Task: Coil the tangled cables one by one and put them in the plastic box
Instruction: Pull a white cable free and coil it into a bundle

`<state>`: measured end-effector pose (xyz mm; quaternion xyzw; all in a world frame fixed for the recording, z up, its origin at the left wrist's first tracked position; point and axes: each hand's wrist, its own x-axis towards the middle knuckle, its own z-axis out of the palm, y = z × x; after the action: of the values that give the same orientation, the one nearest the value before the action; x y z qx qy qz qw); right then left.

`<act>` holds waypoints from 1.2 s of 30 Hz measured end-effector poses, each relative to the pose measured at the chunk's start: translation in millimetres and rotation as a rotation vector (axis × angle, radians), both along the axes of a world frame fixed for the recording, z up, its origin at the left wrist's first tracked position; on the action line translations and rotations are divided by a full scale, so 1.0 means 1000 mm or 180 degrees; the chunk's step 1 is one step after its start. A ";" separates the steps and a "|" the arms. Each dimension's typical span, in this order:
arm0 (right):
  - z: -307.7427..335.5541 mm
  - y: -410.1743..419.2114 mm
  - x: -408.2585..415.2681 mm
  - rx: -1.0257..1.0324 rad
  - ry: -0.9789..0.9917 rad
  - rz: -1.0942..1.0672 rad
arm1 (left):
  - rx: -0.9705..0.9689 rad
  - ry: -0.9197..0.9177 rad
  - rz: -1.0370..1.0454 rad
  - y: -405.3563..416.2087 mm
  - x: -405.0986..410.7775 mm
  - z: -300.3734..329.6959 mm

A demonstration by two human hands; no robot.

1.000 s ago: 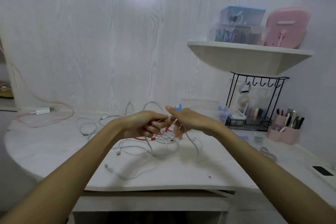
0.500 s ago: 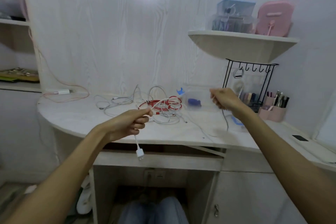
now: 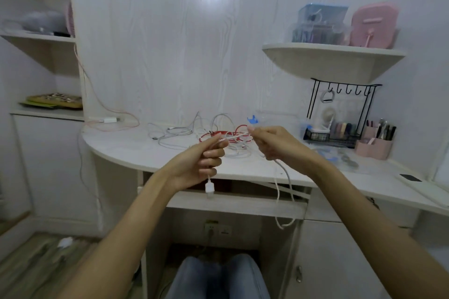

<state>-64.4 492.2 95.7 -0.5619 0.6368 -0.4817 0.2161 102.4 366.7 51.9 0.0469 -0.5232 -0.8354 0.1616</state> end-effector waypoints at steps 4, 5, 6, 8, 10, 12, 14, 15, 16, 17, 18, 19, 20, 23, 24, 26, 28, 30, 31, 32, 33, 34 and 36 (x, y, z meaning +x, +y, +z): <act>-0.008 -0.020 -0.017 -0.0147 0.0072 -0.0759 | 0.0548 0.0804 0.0076 0.007 -0.017 -0.002; -0.013 -0.029 -0.016 -0.0117 0.0329 -0.0951 | 0.0471 0.0829 0.0214 0.010 -0.024 -0.001; -0.018 -0.037 -0.015 -0.0092 0.0553 -0.1068 | 0.0375 0.0821 0.0368 0.014 -0.032 0.002; -0.031 -0.049 -0.007 0.0028 0.0978 -0.1058 | 0.0299 0.0847 0.0678 0.020 -0.048 0.007; -0.045 -0.060 0.002 0.0289 0.1328 -0.0994 | 0.0478 0.0968 0.0932 0.025 -0.061 0.013; -0.058 -0.065 0.014 0.0422 0.1355 -0.0986 | 0.0521 0.1046 0.1163 0.023 -0.069 0.015; -0.066 -0.065 0.024 0.0504 0.1352 -0.0936 | 0.0401 0.0988 0.1386 0.017 -0.071 0.013; -0.068 -0.064 0.028 0.0565 0.1466 -0.0851 | 0.0339 0.0918 0.1508 0.013 -0.070 0.011; -0.069 -0.061 0.030 0.0649 0.1600 -0.0729 | 0.0242 0.0817 0.1646 0.008 -0.069 0.007; -0.069 -0.057 0.031 0.0720 0.1657 -0.0576 | 0.0107 0.0698 0.1743 0.002 -0.068 0.003; -0.068 -0.051 0.032 0.0785 0.1653 -0.0399 | -0.0015 0.0643 0.1786 -0.004 -0.067 -0.001; -0.065 -0.046 0.031 0.0849 0.1657 -0.0234 | -0.0073 0.0630 0.1773 -0.008 -0.066 -0.004; -0.061 -0.042 0.030 0.0942 0.1714 -0.0109 | -0.0094 0.0613 0.1735 -0.011 -0.066 -0.005; -0.041 -0.032 0.023 0.1336 0.1874 0.0166 | -0.0740 0.0249 0.1773 -0.013 -0.071 -0.001; -0.035 -0.029 0.021 0.1496 0.1826 0.0246 | -0.1236 0.0083 0.1815 -0.012 -0.073 0.000; -0.021 -0.021 0.014 0.1799 0.1622 0.0432 | -0.2200 -0.0114 0.1716 -0.012 -0.075 0.002; -0.004 -0.011 0.003 0.1984 0.1503 0.0598 | -0.2607 -0.0207 0.1342 -0.012 -0.072 0.002; 0.016 0.000 -0.010 0.1844 0.1450 0.0736 | -0.2793 -0.0432 0.0975 -0.013 -0.067 0.002; 0.025 0.004 -0.016 0.1635 0.1405 0.0766 | -0.2816 -0.0584 0.0816 -0.013 -0.065 0.000; 0.034 0.007 -0.022 0.1378 0.1356 0.0731 | -0.2753 -0.0677 0.0664 -0.012 -0.064 -0.001; 0.040 0.009 -0.026 0.1121 0.1323 0.0639 | -0.2644 -0.0695 0.0538 -0.012 -0.064 -0.002; 0.044 0.009 -0.029 0.0883 0.1331 0.0520 | -0.2525 -0.0662 0.0457 -0.012 -0.064 -0.003; 0.048 0.004 -0.035 0.0556 0.1384 0.0297 | -0.2198 -0.0522 0.0301 -0.012 -0.068 0.000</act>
<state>-99.1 496.5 144.1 -0.6604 0.6810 -0.2820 0.1437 34.8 354.9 51.5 0.0806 -0.7832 -0.5944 0.1639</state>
